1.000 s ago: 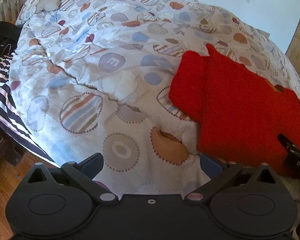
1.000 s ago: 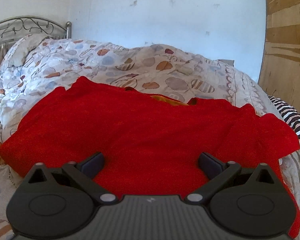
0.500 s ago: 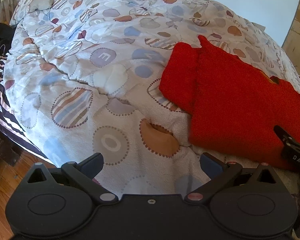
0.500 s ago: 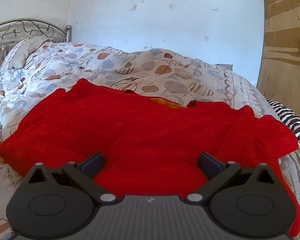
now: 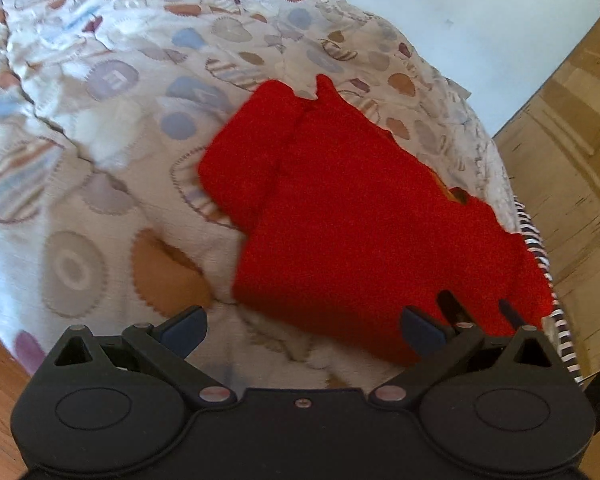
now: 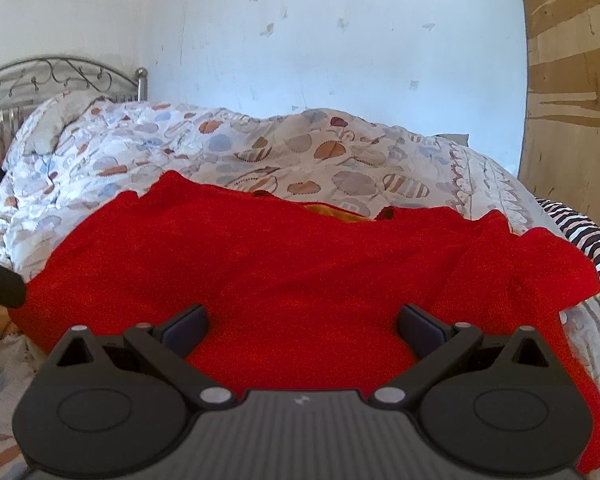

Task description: Fold small clothes

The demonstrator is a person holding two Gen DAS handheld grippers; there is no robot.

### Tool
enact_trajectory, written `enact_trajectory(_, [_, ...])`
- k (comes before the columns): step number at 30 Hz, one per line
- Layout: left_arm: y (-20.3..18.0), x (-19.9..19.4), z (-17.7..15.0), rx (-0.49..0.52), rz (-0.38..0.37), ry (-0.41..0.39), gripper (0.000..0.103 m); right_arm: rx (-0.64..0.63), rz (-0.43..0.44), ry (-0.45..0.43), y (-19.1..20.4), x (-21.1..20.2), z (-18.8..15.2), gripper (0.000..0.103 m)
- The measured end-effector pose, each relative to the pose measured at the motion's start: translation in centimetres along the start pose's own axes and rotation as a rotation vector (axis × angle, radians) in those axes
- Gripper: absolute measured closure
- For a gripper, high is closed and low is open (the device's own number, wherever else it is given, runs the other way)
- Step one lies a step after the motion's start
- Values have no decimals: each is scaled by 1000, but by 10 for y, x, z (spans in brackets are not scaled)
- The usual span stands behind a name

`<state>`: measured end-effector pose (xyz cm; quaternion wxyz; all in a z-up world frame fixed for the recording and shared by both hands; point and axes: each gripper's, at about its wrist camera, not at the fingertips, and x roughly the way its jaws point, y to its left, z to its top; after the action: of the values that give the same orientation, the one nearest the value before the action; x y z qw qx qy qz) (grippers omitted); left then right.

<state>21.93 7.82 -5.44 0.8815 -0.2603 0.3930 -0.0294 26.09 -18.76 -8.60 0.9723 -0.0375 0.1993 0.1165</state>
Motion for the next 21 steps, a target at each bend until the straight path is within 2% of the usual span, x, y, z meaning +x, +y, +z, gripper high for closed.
enact_trajectory(6, [-1,20,0,-27,-62,38,1,7,5,-16,-2,0,-2,0])
enact_trajectory(13, [-8,36,7,-56,-63,41,1,9,6,-25,-1,1,-3,0])
enact_trajectory(21, [-10,29,9,-64,-66,48,1,10,7,-30,0,0,-5,0])
